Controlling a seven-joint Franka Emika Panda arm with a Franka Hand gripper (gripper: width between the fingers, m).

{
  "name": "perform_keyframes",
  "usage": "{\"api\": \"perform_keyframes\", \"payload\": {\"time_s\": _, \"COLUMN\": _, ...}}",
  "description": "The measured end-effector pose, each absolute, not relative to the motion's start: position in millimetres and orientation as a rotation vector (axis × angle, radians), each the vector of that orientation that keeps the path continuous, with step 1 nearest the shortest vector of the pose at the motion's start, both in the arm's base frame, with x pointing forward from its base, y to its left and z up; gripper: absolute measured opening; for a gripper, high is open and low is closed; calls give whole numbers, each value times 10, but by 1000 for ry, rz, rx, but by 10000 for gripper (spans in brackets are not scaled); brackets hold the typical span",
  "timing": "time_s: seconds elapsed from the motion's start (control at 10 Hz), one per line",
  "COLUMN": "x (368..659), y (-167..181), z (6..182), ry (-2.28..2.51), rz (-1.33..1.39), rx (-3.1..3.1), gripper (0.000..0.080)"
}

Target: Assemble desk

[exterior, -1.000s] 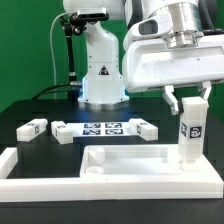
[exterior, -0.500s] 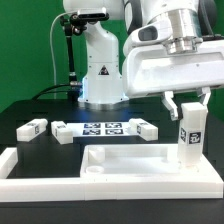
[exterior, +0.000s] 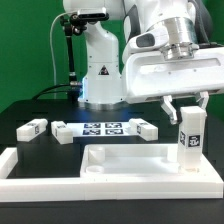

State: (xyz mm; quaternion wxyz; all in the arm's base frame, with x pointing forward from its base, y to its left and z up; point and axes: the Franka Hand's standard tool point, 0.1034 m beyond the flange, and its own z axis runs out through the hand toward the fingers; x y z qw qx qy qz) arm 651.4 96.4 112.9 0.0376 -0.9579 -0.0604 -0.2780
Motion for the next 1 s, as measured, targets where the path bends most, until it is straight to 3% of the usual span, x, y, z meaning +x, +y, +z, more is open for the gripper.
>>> {"api": "perform_keyframes", "payload": {"time_s": 0.1, "x": 6512, "y": 963, "z": 1126, "ry": -186, "rz": -852, "rx": -2940, "gripper": 340}}
{"api": "perform_keyframes", "payload": {"time_s": 0.2, "x": 6511, "y": 965, "z": 1123, "ry": -186, "rz": -852, "rx": -2940, "gripper": 340}}
{"api": "perform_keyframes", "payload": {"time_s": 0.3, "x": 6511, "y": 965, "z": 1123, "ry": -186, "rz": -851, "rx": -2940, "gripper": 525}}
{"api": "perform_keyframes", "payload": {"time_s": 0.4, "x": 6510, "y": 966, "z": 1121, "ry": -187, "rz": -851, "rx": -2940, "gripper": 623}}
{"api": "perform_keyframes", "payload": {"time_s": 1.0, "x": 6509, "y": 966, "z": 1117, "ry": -187, "rz": -850, "rx": -2940, "gripper": 649}}
